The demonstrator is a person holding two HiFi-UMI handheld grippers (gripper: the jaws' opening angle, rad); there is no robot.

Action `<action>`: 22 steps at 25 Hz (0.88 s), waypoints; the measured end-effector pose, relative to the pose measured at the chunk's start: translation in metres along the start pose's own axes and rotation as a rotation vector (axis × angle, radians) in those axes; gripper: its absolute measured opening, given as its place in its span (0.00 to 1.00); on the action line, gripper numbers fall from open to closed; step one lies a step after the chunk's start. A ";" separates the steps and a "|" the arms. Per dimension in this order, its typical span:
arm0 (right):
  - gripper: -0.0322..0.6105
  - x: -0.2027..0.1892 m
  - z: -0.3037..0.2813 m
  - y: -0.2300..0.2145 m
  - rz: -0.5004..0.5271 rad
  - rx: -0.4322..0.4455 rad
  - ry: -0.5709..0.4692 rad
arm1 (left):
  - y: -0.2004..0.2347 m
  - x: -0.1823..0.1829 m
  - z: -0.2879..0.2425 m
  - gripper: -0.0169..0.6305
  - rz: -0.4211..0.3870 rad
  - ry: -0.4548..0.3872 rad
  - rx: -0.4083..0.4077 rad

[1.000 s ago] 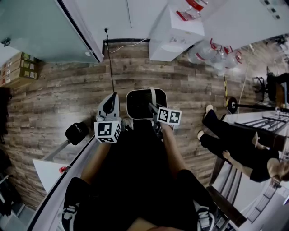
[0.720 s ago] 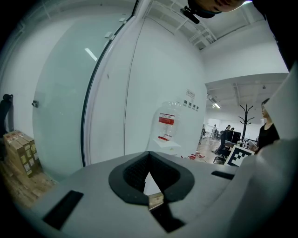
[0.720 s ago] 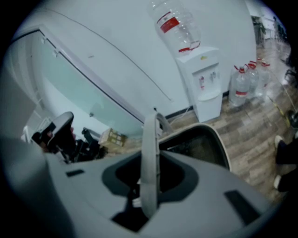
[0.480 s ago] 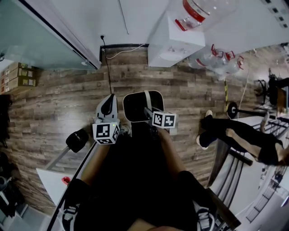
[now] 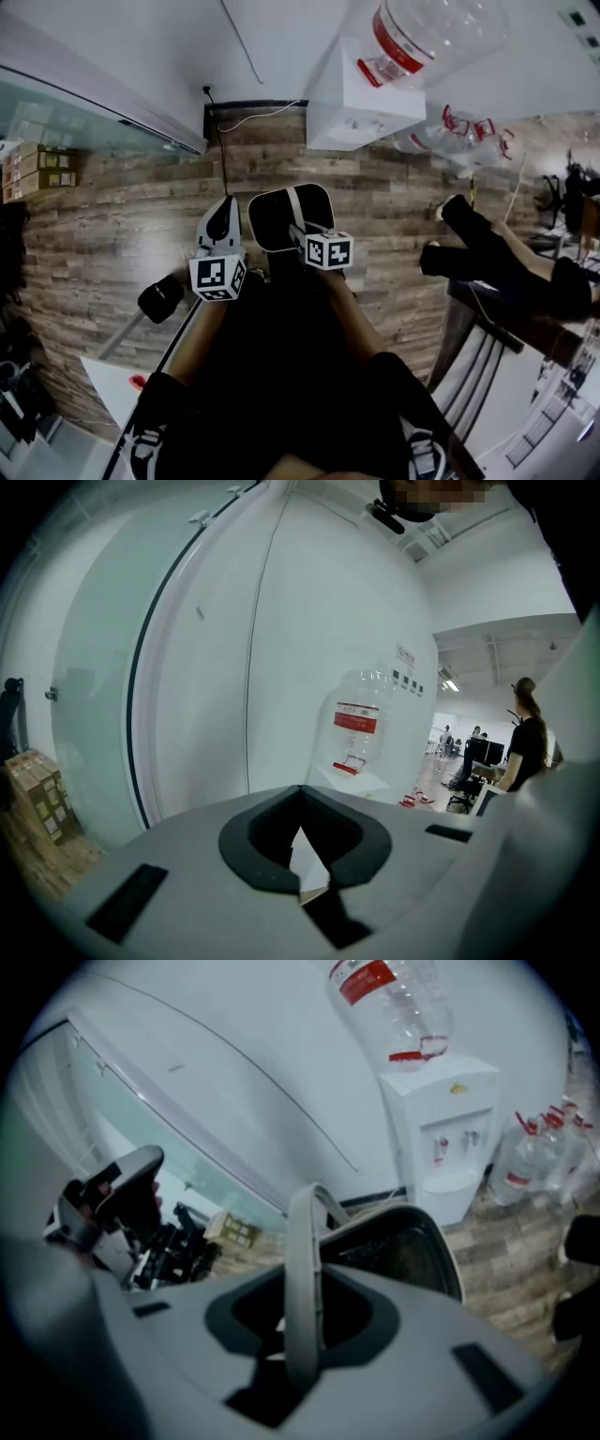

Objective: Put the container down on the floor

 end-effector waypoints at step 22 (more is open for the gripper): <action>0.22 0.116 -0.054 -0.011 -0.044 -0.012 0.033 | 0.049 0.022 -0.128 0.07 -0.012 0.031 -0.062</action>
Point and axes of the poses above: the fingertips, and each gripper's own axes: z backward along the fingers, y to its left, x out of its top, the point moved 9 cm from there along z, backward along the fingers, and after that the axes turned 9 degrees about -z, right-handed, at the moved point
